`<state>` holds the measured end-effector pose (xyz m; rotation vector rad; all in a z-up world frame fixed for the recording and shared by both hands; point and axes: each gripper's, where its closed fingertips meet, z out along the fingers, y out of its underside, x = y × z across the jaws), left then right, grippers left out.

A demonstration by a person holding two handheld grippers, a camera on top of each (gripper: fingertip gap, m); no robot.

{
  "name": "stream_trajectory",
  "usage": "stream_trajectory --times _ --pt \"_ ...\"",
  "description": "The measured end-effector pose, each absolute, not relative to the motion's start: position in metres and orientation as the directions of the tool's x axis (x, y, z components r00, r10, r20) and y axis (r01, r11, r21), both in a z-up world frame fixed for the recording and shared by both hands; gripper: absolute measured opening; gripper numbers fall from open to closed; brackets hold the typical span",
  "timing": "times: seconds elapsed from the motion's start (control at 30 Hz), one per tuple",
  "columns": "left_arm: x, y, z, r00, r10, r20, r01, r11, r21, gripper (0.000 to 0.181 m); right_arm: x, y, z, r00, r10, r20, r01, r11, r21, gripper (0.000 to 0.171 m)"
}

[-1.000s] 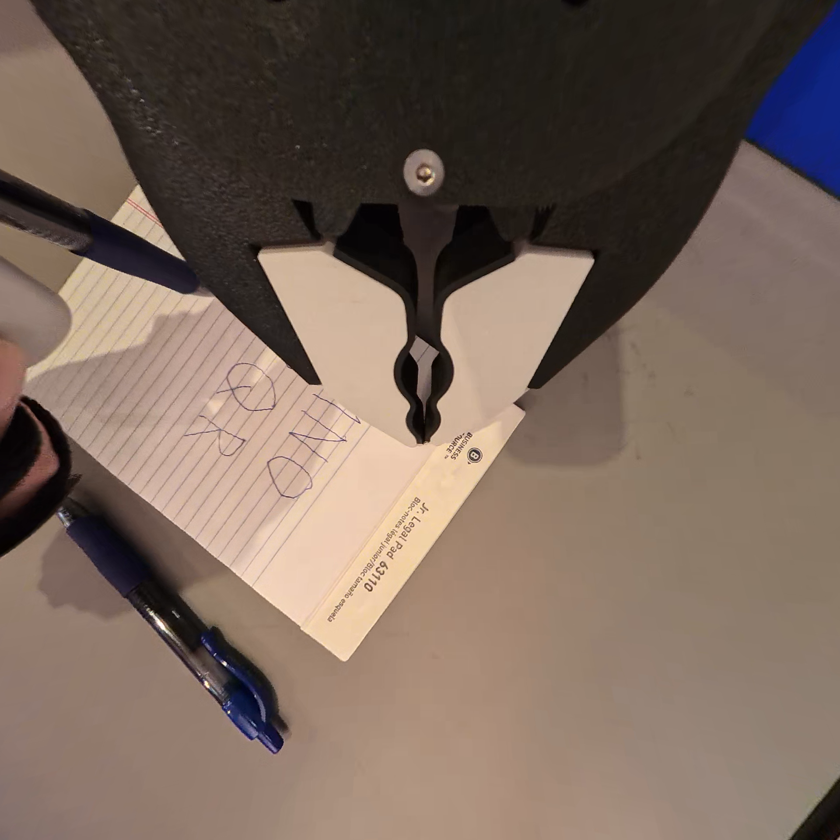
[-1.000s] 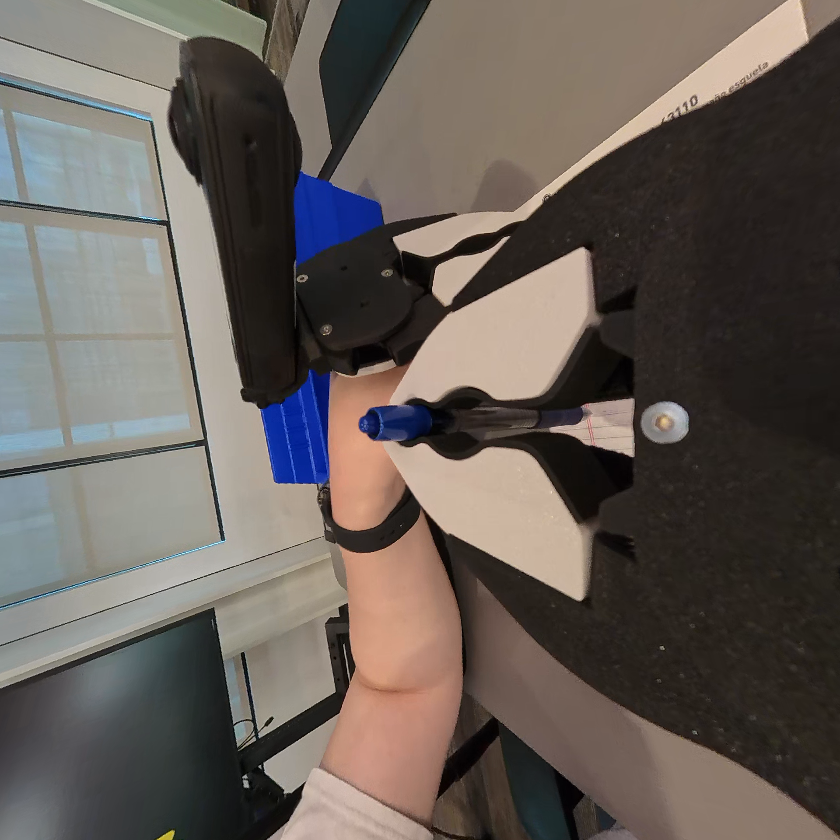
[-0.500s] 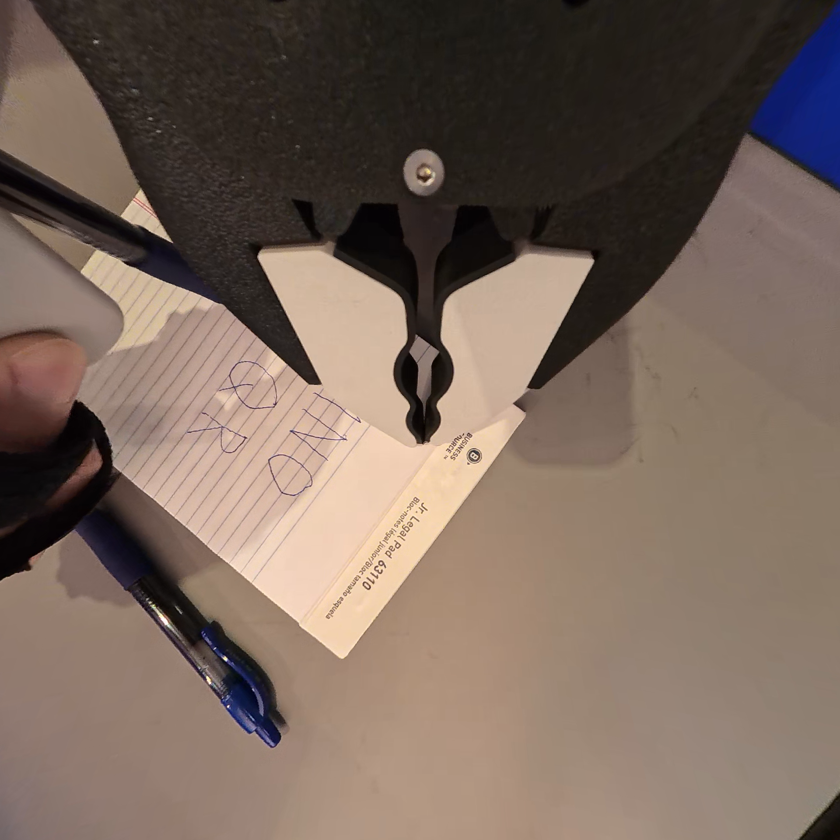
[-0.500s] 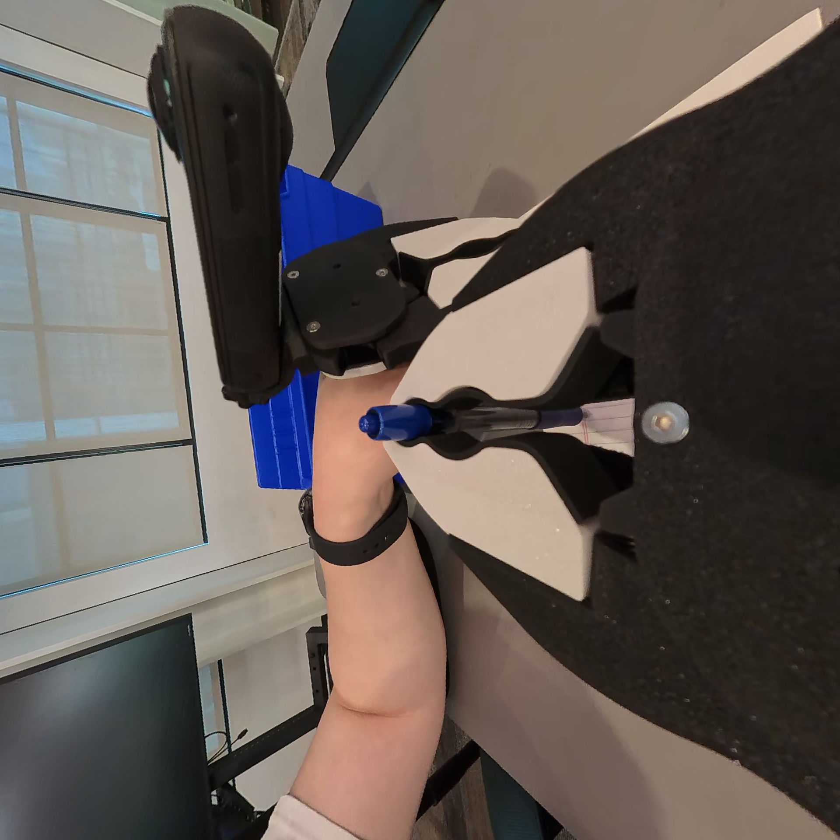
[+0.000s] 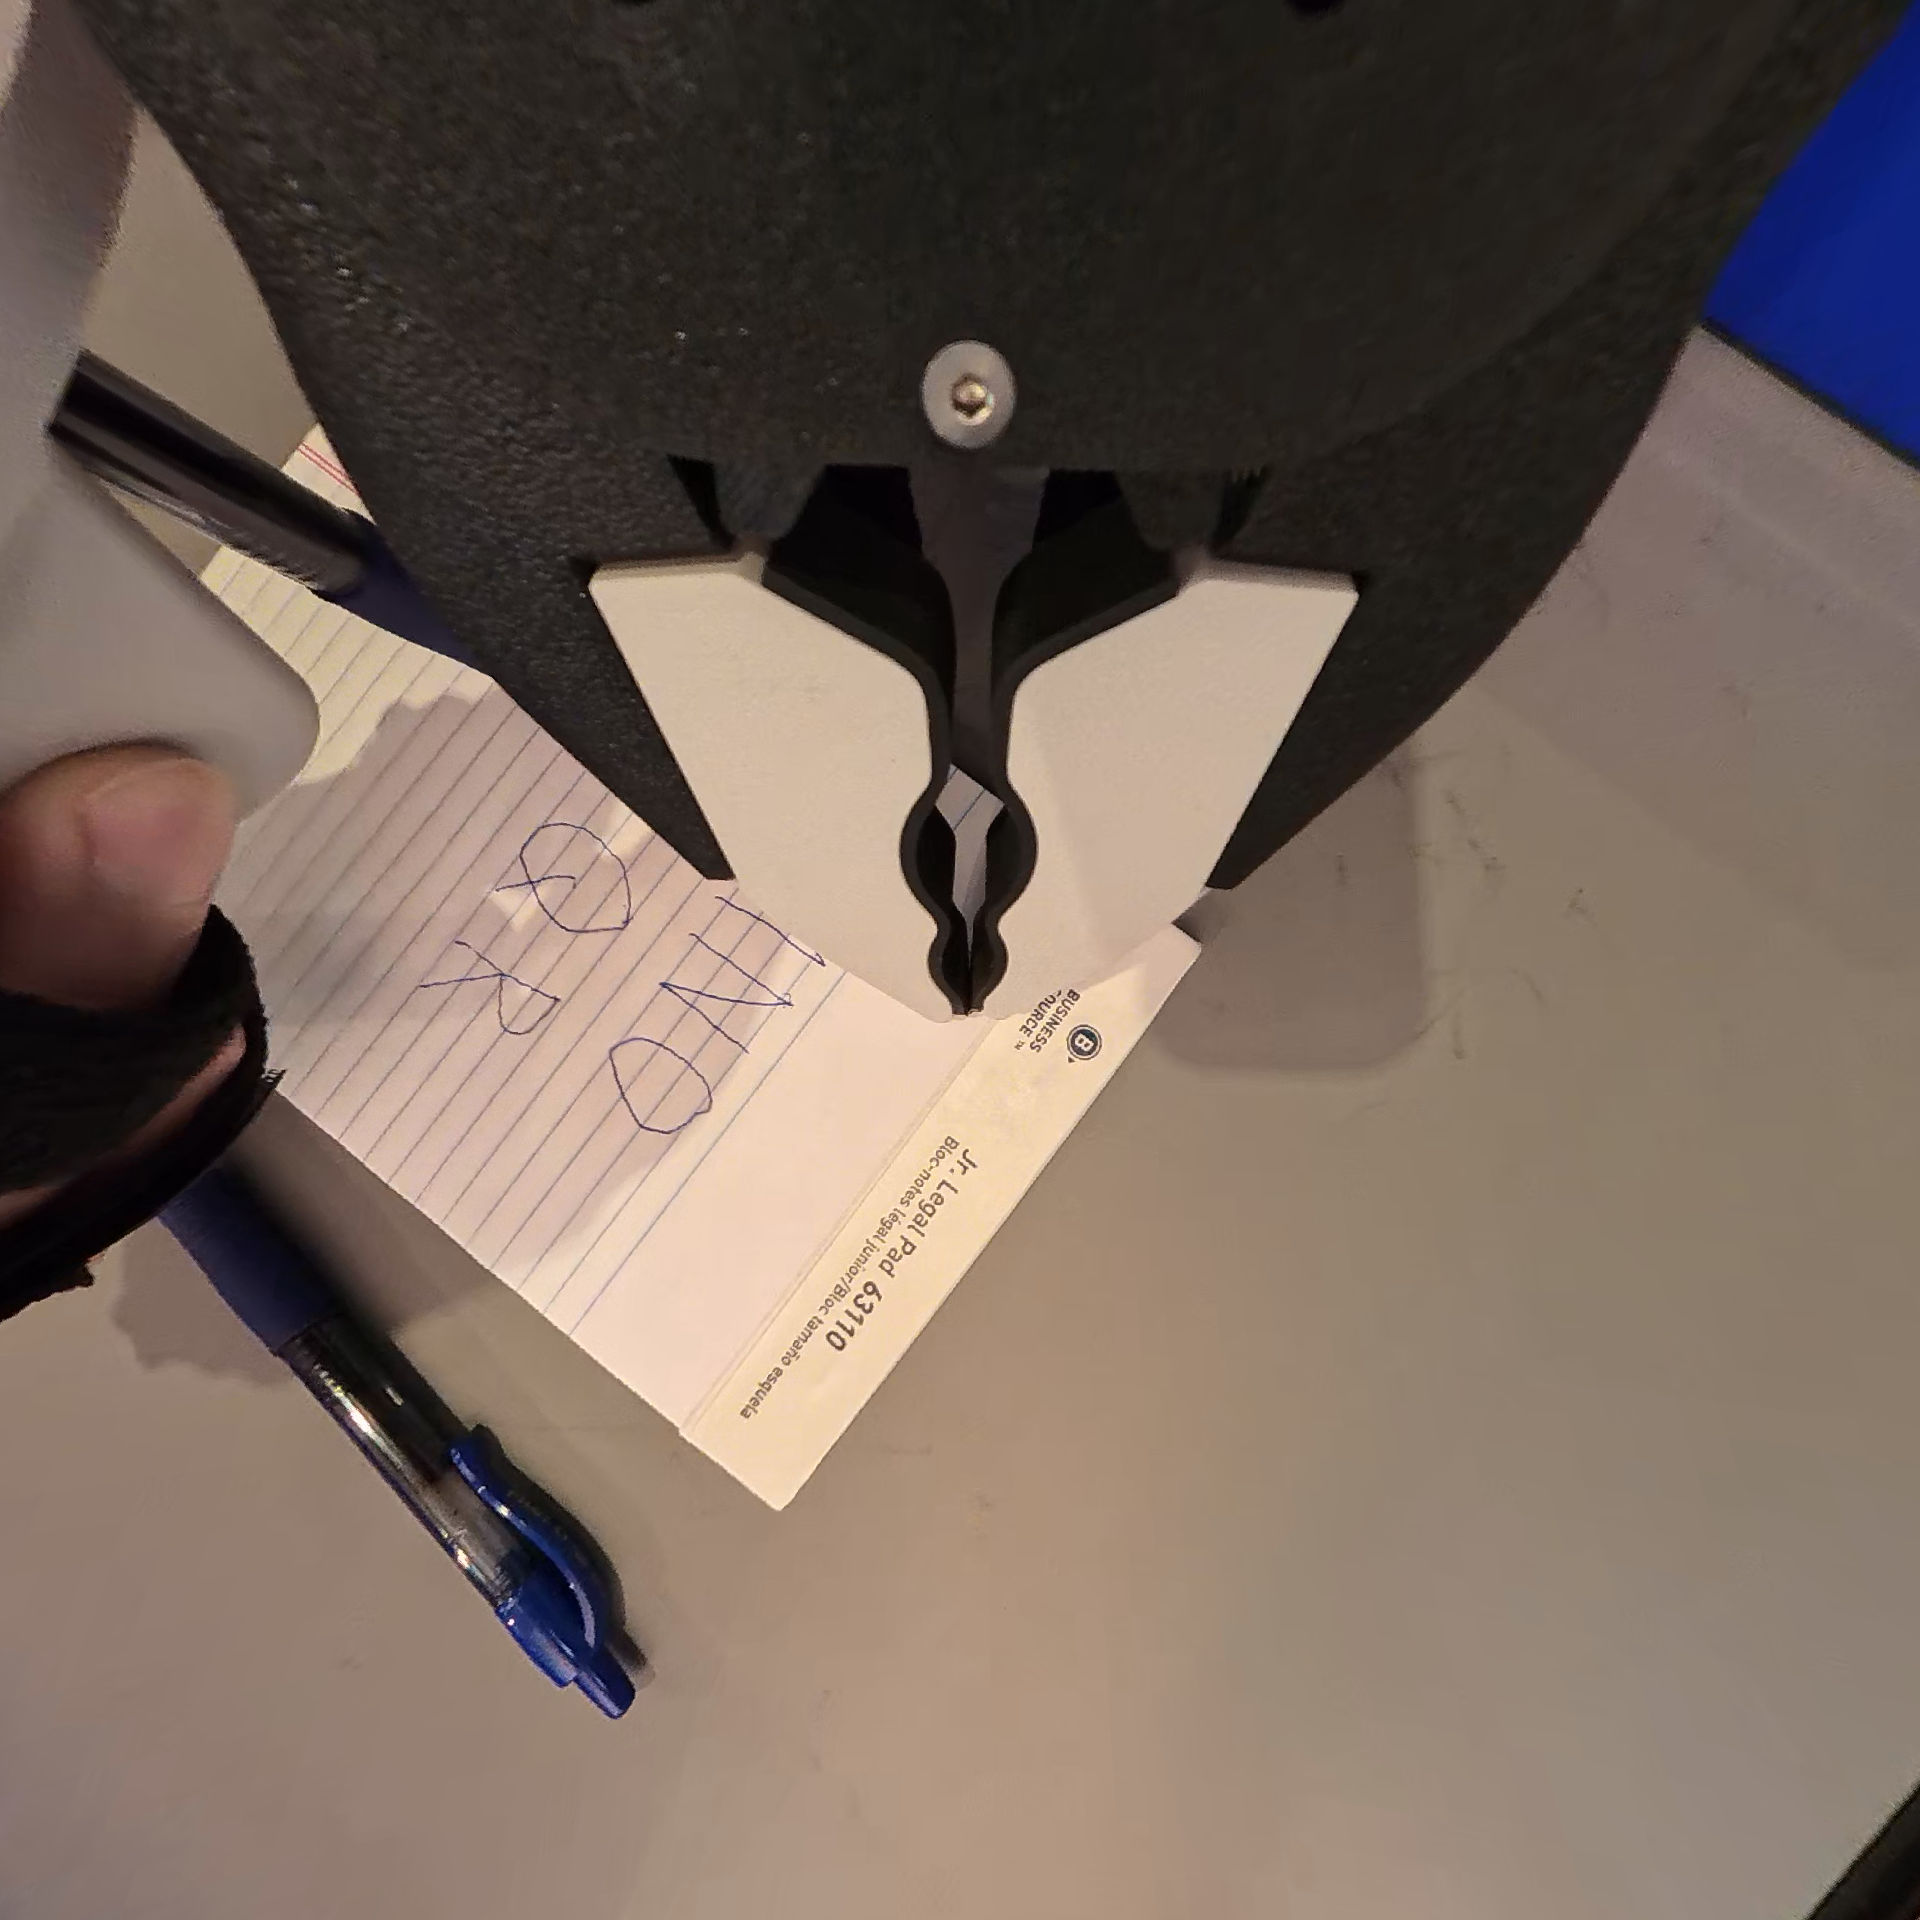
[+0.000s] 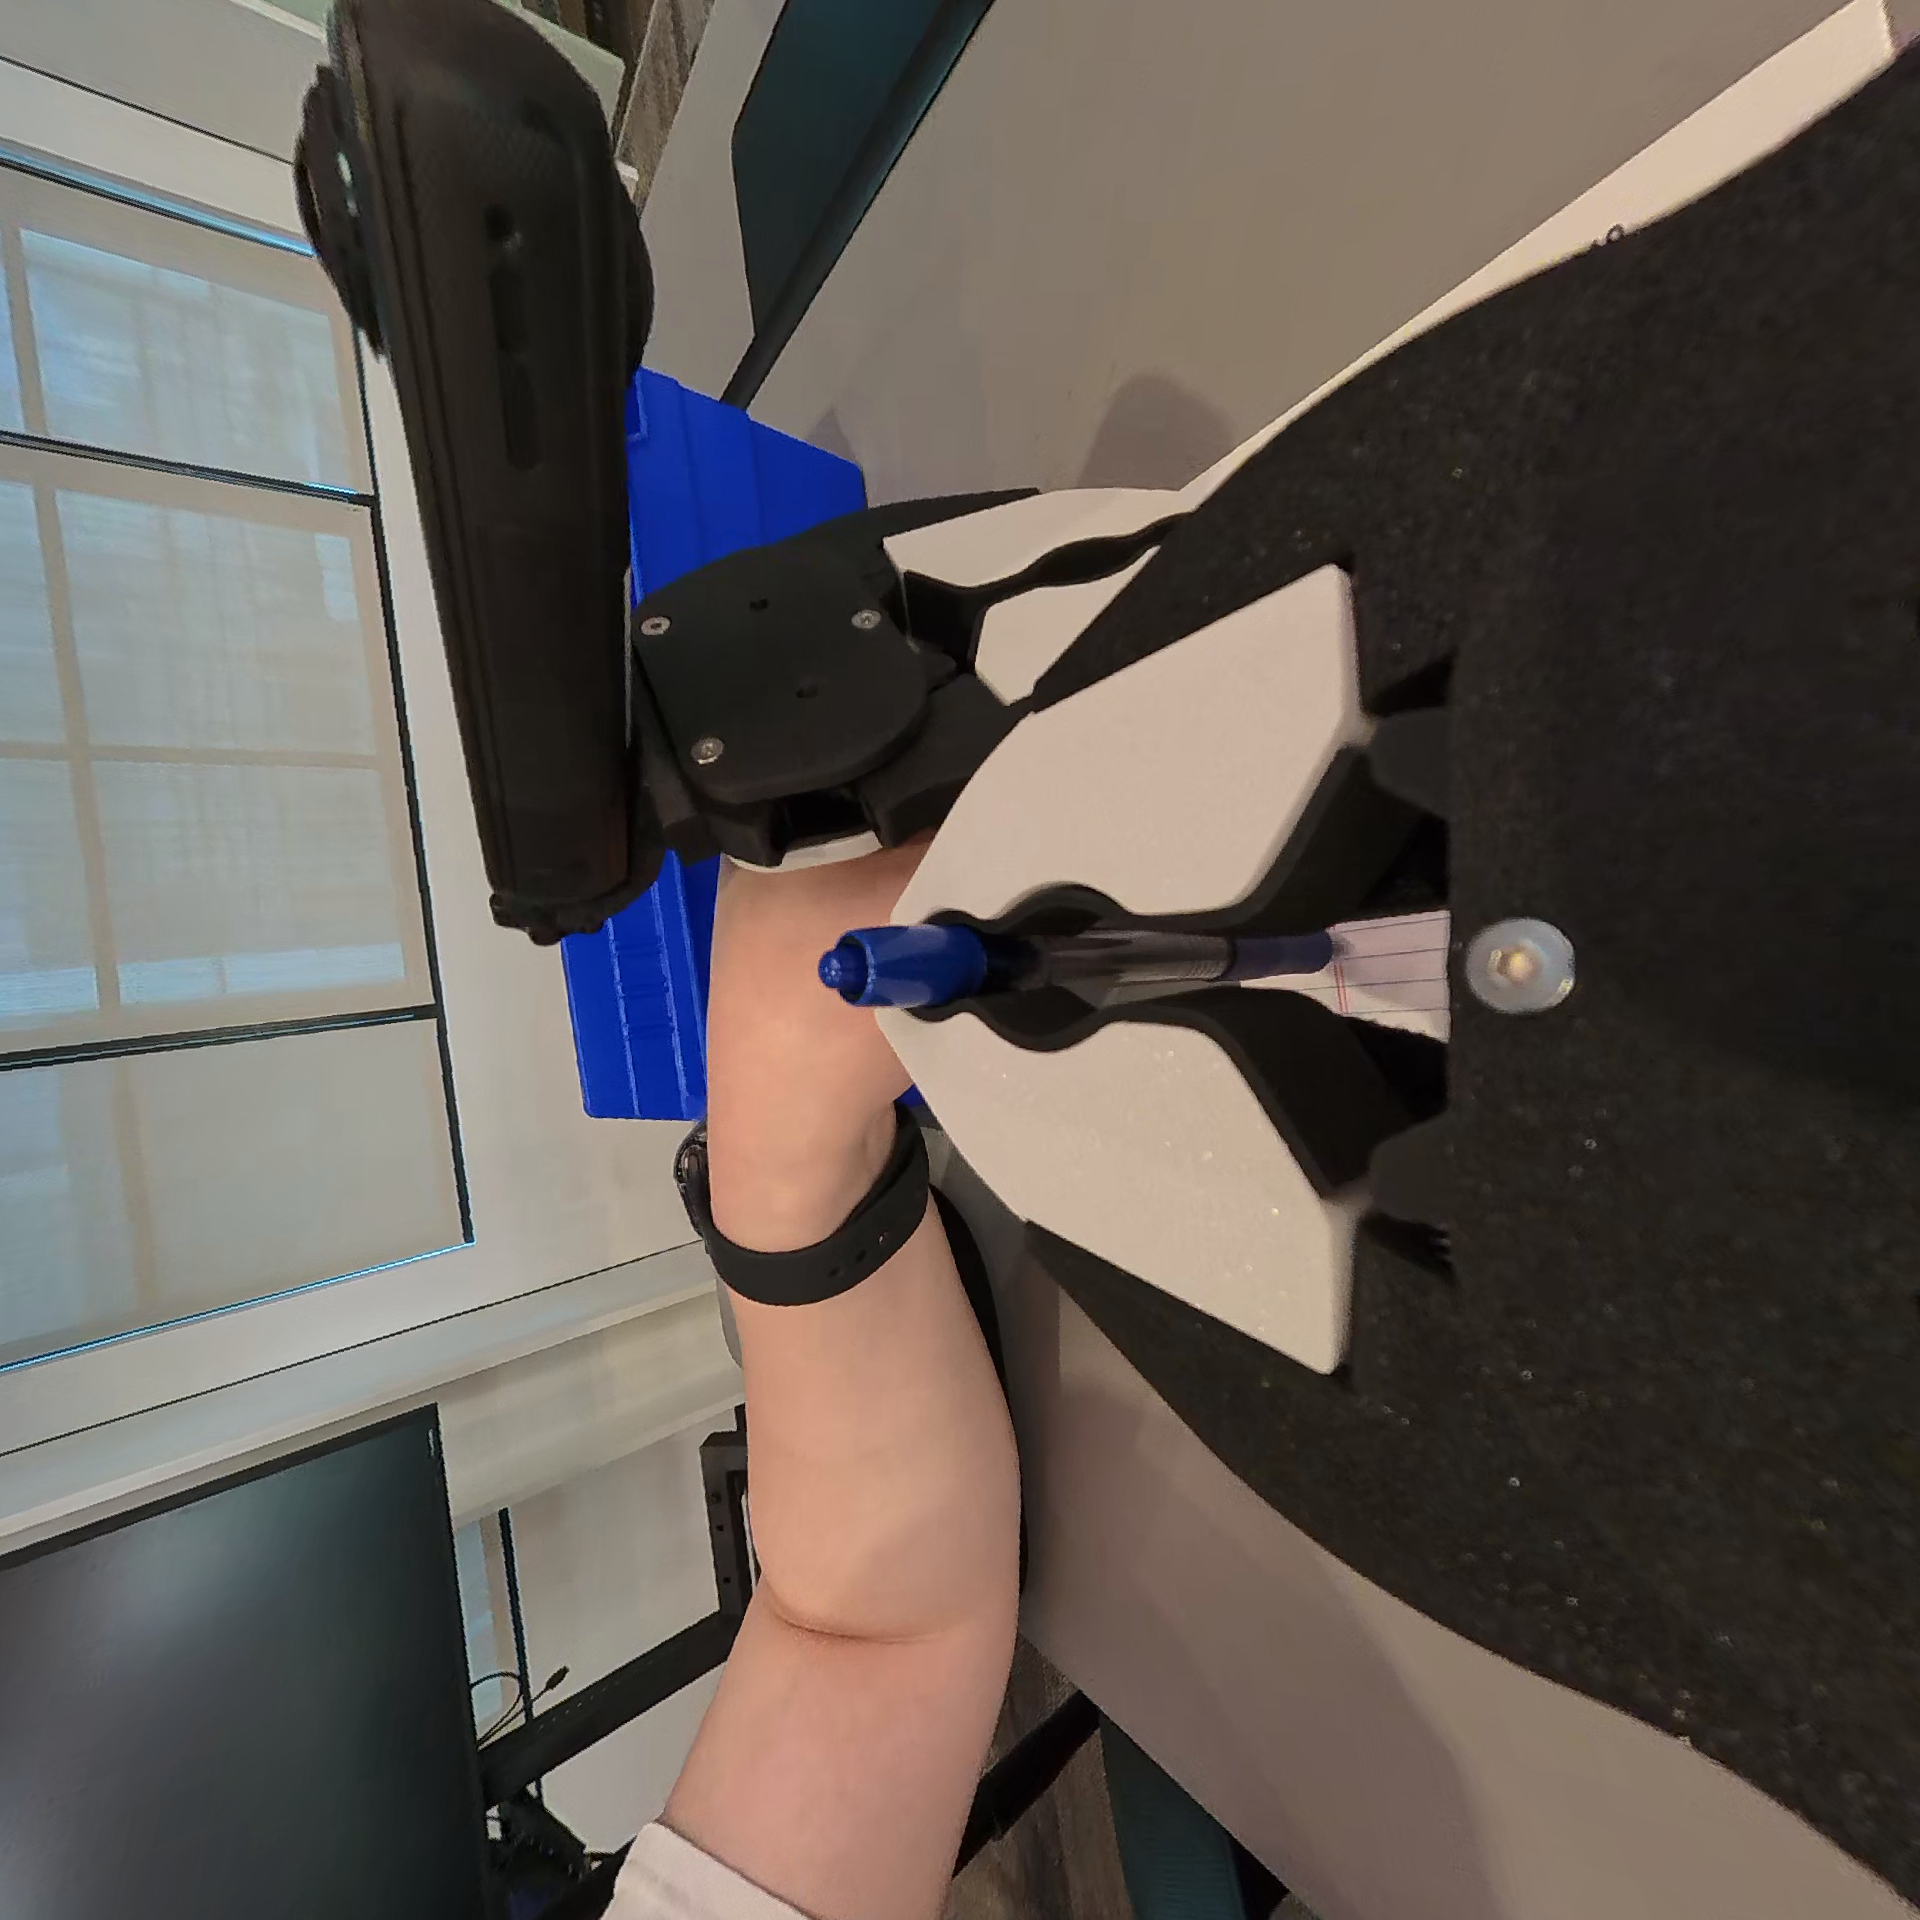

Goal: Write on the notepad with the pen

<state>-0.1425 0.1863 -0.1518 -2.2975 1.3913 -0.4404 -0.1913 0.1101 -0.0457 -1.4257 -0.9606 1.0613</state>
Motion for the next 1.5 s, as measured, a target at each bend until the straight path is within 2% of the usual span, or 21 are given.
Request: stream_trajectory --times 1.5 --pt "-0.142 0.187 -0.152 0.452 -0.89 0.067 -0.753 -0.42 -0.507 0.0 -0.196 0.088 -0.047 0.237 0.963 -0.131 0.044 -0.145 -0.988 0.004"
